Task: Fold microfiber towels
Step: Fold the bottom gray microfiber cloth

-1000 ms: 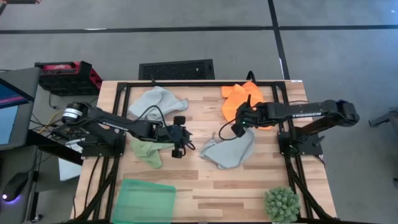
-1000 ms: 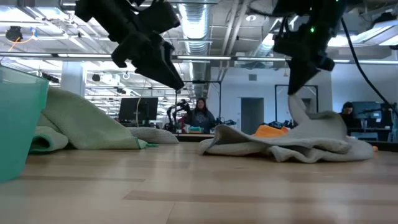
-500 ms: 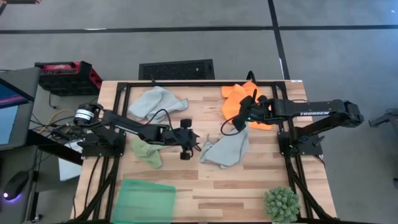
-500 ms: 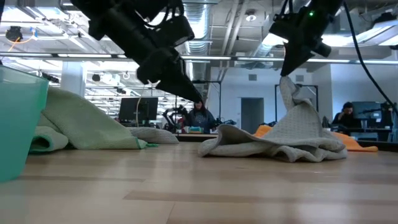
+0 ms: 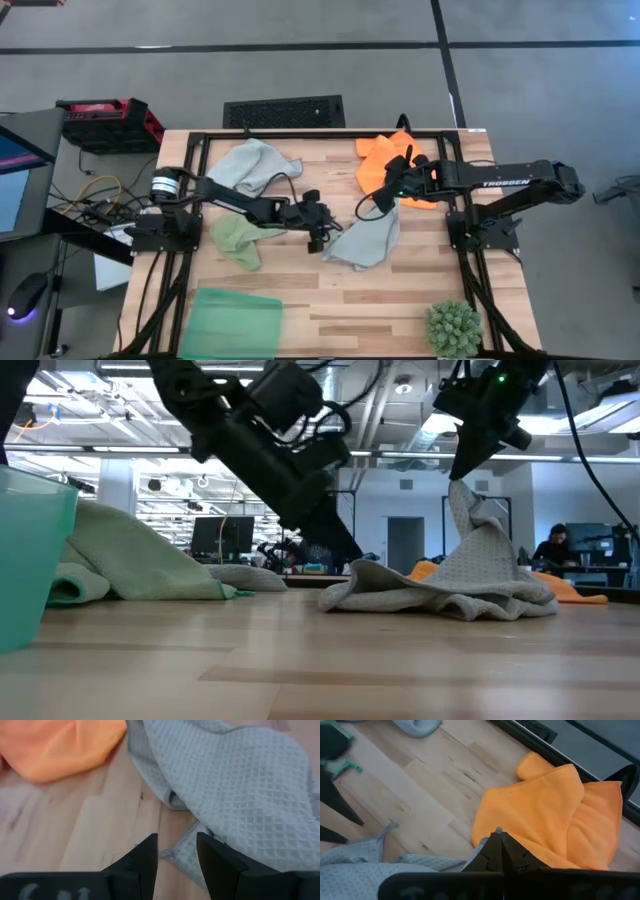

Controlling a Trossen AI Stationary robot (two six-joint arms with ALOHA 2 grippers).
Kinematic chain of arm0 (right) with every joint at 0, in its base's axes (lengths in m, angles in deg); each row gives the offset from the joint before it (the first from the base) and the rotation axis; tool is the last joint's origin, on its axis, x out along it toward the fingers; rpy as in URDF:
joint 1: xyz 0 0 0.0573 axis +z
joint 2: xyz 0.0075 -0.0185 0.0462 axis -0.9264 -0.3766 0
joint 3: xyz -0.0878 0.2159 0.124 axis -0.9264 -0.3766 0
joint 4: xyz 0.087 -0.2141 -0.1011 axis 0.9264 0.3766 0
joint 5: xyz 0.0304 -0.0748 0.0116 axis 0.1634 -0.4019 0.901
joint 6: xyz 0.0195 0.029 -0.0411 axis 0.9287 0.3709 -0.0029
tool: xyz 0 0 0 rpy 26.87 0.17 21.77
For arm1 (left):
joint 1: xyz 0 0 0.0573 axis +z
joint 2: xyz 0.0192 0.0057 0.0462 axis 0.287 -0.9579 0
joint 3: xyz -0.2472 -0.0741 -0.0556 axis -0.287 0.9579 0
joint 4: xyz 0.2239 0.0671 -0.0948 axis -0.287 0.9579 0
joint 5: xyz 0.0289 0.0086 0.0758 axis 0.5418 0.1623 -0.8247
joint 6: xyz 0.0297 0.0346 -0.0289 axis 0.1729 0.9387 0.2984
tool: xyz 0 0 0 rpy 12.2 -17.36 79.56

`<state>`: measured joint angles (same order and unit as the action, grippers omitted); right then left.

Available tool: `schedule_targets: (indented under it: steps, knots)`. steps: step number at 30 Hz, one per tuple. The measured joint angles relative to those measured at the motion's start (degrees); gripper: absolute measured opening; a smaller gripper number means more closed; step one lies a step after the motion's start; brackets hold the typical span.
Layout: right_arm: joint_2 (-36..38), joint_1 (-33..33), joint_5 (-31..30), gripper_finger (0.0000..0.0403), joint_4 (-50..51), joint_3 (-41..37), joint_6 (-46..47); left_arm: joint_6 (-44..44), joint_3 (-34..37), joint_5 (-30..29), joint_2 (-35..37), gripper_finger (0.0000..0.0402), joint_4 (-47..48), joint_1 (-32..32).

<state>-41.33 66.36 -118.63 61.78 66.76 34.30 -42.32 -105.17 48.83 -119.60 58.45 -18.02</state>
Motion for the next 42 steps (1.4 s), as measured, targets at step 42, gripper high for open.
schedule_targets:
  steps: [42]
  knots:
    - [0.0,0.0,0.2,0.0005,0.4,0.0,-0.1,-14.3,-5.6,-4.7,-8.0,0.0128,4.8,2.3]
